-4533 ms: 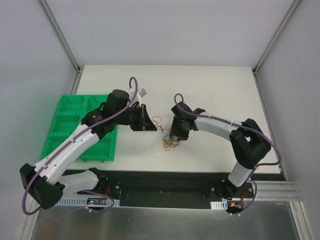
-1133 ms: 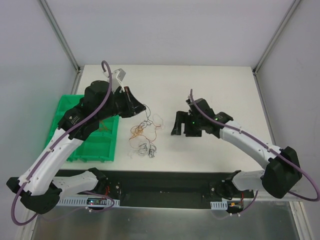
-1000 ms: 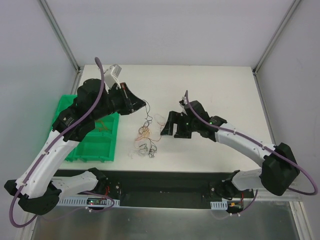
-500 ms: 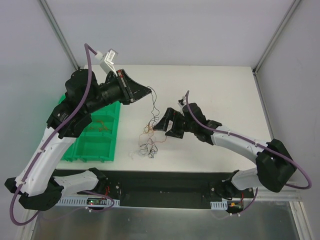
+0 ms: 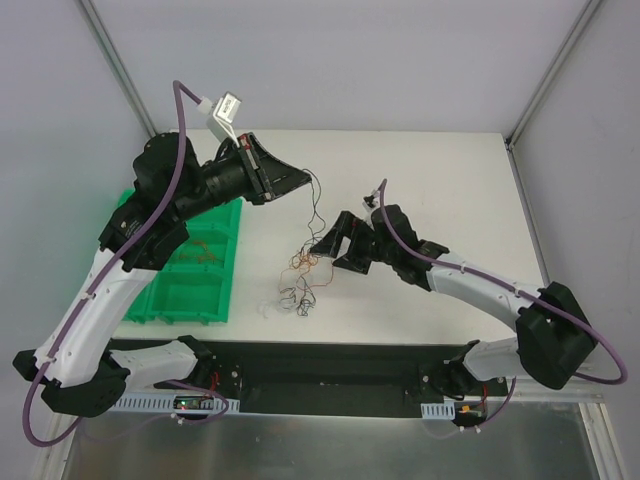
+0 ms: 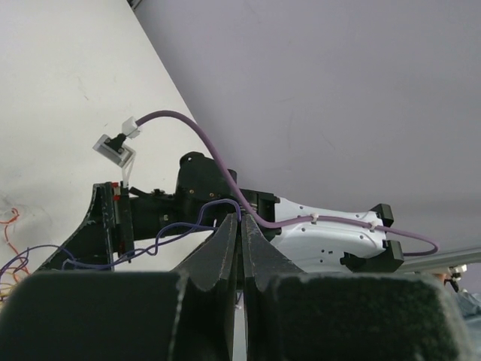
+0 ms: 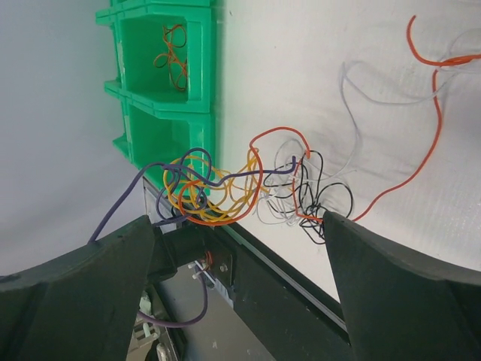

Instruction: Untangle the cables

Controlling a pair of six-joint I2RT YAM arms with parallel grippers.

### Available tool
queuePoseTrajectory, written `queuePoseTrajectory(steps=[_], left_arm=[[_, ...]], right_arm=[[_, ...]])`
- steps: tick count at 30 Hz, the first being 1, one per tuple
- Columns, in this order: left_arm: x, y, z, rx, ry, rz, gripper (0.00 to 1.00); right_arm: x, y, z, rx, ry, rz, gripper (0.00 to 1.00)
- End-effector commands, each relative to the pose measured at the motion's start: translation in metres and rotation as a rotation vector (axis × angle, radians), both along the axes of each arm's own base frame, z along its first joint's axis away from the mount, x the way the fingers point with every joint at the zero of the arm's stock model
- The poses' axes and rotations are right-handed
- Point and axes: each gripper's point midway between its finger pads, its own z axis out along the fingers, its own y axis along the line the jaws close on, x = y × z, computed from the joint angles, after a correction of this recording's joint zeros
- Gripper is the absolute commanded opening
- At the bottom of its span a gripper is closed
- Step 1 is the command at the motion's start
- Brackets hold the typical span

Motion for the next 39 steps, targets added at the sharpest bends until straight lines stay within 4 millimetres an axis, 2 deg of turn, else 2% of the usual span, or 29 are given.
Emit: queuePoseTrajectory(steps=[1,11,17,20,24,28,32,35,37,39], left_arm=[[-0.006,-0.004,0.03,-0.079,-0.056,-0.045,0.0],[-0.006,-0.012,0.034,-0.102,-0.049,-0.08,0.0],[-0.006,-0.011,0.032,-0.1,-0.05,-0.074,0.0],[-0.006,-0.012,0.03,-0.101,-0.045,-0.079,0.0],[-0.006,-0.013,0.03,-0.107,-0.041,-0.086,0.0],[-0.004,-0.017,0.032,-0.117,-0.033,-0.101,0.0],[-0.003,-0.022,0.044,-0.143,-0.044,-0.119,0.0],[0.001,-0.027,0.061,-0.159,-0.073,-0.127,0.0],[0.002,-0.028,0.079,-0.178,-0.11,-0.13,0.0],[-0.005,-0.024,0.113,-0.216,-0.188,-0.143,0.0]], right_arm=[[0.001,0.022,0.029,0.099,-0.056,0.055,0.96],[-0.01,0.071,0.042,0.198,-0.039,0.146,0.97],[-0.002,0.058,0.04,0.211,-0.017,0.076,0.97],[0.005,0.053,0.052,0.29,0.001,0.031,0.97],[0.003,0.064,0.074,0.307,-0.016,0.064,0.97],[0.0,0.075,0.075,0.309,-0.017,0.076,0.97],[-0.014,0.101,0.07,0.277,-0.035,0.118,0.97],[-0.023,0.123,0.053,0.204,-0.044,0.142,0.98],[-0.026,0.133,0.026,0.124,-0.004,0.147,0.98],[-0.025,0.131,-0.007,0.04,0.062,0.127,0.99]])
